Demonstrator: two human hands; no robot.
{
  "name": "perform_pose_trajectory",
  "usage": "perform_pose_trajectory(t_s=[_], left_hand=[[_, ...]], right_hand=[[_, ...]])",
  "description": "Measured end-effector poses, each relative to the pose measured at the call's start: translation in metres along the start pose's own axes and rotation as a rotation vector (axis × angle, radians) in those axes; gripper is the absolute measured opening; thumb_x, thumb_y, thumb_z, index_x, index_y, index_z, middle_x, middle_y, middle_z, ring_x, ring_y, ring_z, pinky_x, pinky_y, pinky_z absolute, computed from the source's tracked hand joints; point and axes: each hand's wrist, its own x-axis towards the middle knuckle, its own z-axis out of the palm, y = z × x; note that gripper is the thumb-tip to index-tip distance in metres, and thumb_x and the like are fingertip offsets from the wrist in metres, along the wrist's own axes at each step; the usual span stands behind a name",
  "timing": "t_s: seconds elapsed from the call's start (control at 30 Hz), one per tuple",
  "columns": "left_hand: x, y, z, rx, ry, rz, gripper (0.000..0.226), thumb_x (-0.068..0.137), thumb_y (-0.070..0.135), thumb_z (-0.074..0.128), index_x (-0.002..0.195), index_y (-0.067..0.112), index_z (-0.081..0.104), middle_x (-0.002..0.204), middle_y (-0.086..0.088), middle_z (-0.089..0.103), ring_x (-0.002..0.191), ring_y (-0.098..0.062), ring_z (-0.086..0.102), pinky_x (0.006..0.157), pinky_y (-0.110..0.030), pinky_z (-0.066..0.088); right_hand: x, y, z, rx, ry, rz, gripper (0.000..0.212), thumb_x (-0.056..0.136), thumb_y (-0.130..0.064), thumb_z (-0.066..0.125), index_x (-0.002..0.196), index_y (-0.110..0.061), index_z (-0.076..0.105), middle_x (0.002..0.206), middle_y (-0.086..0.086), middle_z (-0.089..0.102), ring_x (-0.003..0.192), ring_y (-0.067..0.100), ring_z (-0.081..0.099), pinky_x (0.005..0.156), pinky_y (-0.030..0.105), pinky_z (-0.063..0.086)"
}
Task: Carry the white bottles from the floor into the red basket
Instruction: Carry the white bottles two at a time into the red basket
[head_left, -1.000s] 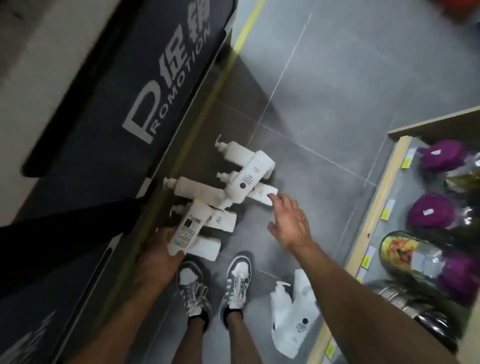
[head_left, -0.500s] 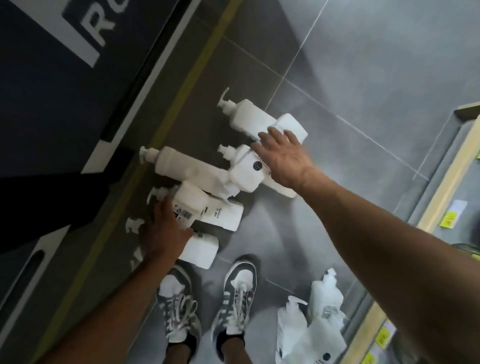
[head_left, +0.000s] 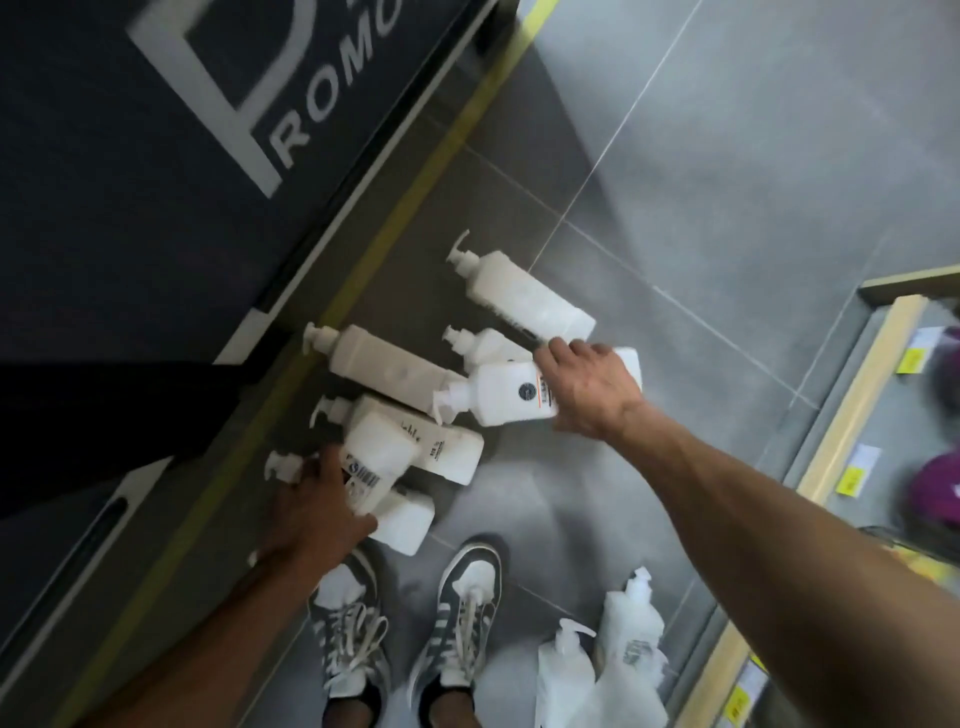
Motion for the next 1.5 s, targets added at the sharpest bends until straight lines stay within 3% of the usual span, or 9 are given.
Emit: perform_pose_trajectory(t_s=[0.1, 0.27, 0.43, 0.63, 0.8, 1.07, 1.2, 1.3, 1.5], left_hand=[[-0.043, -0.001, -0.03, -0.062, -0.018, 0.011, 0.108, 0.071, 0.052, 0.081, 0.152, 0.019, 0.017, 0.141, -0.015, 0.048, 0.119, -0.038, 0.054, 0.094, -0.043, 0.045], [-0.15, 0.005, -0.109, 0.065, 0.015, 0.045, 0.108, 0.068, 0.064, 0.075, 0.151, 0.024, 0.019, 0.122, -0.006, 0.065, 0.103, -0.029, 0.067, 0.082, -0.035, 0.054], [-0.272, 0.026, -0.223, 0.143, 0.059, 0.166, 0.091, 0.073, 0.059, 0.073, 0.14, 0.025, 0.023, 0.124, -0.002, 0.062, 0.106, -0.028, 0.066, 0.081, -0.036, 0.05], [-0.418, 0.008, -0.306, 0.151, 0.182, 0.235, 0.086, 0.066, 0.053, 0.08, 0.131, 0.024, 0.032, 0.122, -0.004, 0.059, 0.101, -0.033, 0.065, 0.08, -0.042, 0.052], [-0.498, -0.021, -0.326, 0.088, 0.262, 0.186, 0.086, 0.067, 0.053, 0.079, 0.133, 0.024, 0.033, 0.123, -0.003, 0.061, 0.097, -0.031, 0.066, 0.079, -0.041, 0.053], [-0.582, -0.068, -0.297, 0.028, 0.321, 0.012, 0.08, 0.068, 0.052, 0.074, 0.131, 0.025, 0.033, 0.117, 0.001, 0.061, 0.093, -0.027, 0.065, 0.07, -0.037, 0.047], [-0.621, -0.097, -0.266, -0.058, 0.339, -0.133, 0.084, 0.068, 0.055, 0.074, 0.134, 0.026, 0.031, 0.121, 0.002, 0.061, 0.096, -0.026, 0.065, 0.074, -0.038, 0.051], [-0.654, -0.117, -0.232, -0.138, 0.347, -0.25, 0.081, 0.066, 0.055, 0.073, 0.132, 0.027, 0.033, 0.117, 0.004, 0.061, 0.093, -0.027, 0.065, 0.073, -0.037, 0.051], [-0.726, -0.147, -0.148, -0.294, 0.305, -0.498, 0.076, 0.065, 0.055, 0.068, 0.128, 0.027, 0.035, 0.113, 0.007, 0.062, 0.09, -0.025, 0.068, 0.069, -0.034, 0.049]], right_hand=[[-0.054, -0.014, -0.041, 0.147, -0.089, 0.119, 0.076, 0.063, -0.045, 0.082, 0.124, -0.017, 0.045, 0.119, 0.004, 0.053, 0.102, 0.031, 0.061, 0.074, 0.04, 0.048], [-0.174, -0.046, -0.139, 0.397, -0.097, 0.301, 0.074, 0.068, -0.051, 0.076, 0.125, -0.018, 0.041, 0.123, 0.002, 0.051, 0.109, 0.029, 0.058, 0.076, 0.039, 0.045], [-0.284, -0.075, -0.262, 0.68, -0.115, 0.463, 0.076, 0.067, -0.053, 0.078, 0.122, -0.019, 0.039, 0.12, 0.005, 0.061, 0.104, 0.033, 0.064, 0.08, 0.039, 0.046], [-0.409, -0.124, -0.358, 0.794, -0.087, 0.53, 0.07, 0.064, -0.053, 0.08, 0.11, -0.023, 0.038, 0.107, 0.003, 0.063, 0.093, 0.031, 0.06, 0.082, 0.041, 0.051], [-0.46, -0.143, -0.408, 0.754, -0.071, 0.427, 0.069, 0.068, -0.048, 0.081, 0.118, -0.024, 0.04, 0.102, 0.0, 0.058, 0.086, 0.025, 0.053, 0.076, 0.035, 0.044], [-0.489, -0.154, -0.445, 0.675, -0.016, 0.201, 0.069, 0.068, -0.046, 0.082, 0.122, -0.03, 0.042, 0.112, -0.003, 0.062, 0.089, 0.022, 0.048, 0.082, 0.035, 0.041], [-0.488, -0.166, -0.452, 0.556, -0.049, 0.06, 0.068, 0.063, -0.05, 0.081, 0.113, -0.03, 0.041, 0.105, -0.005, 0.061, 0.095, 0.022, 0.058, 0.084, 0.039, 0.047], [-0.49, -0.179, -0.457, 0.46, -0.088, -0.049, 0.065, 0.066, -0.049, 0.081, 0.112, -0.029, 0.04, 0.1, -0.006, 0.058, 0.093, 0.02, 0.057, 0.079, 0.037, 0.043], [-0.486, -0.229, -0.473, 0.2, -0.168, -0.285, 0.073, 0.066, -0.057, 0.077, 0.12, -0.028, 0.037, 0.109, -0.002, 0.062, 0.095, 0.021, 0.058, 0.081, 0.039, 0.046]])
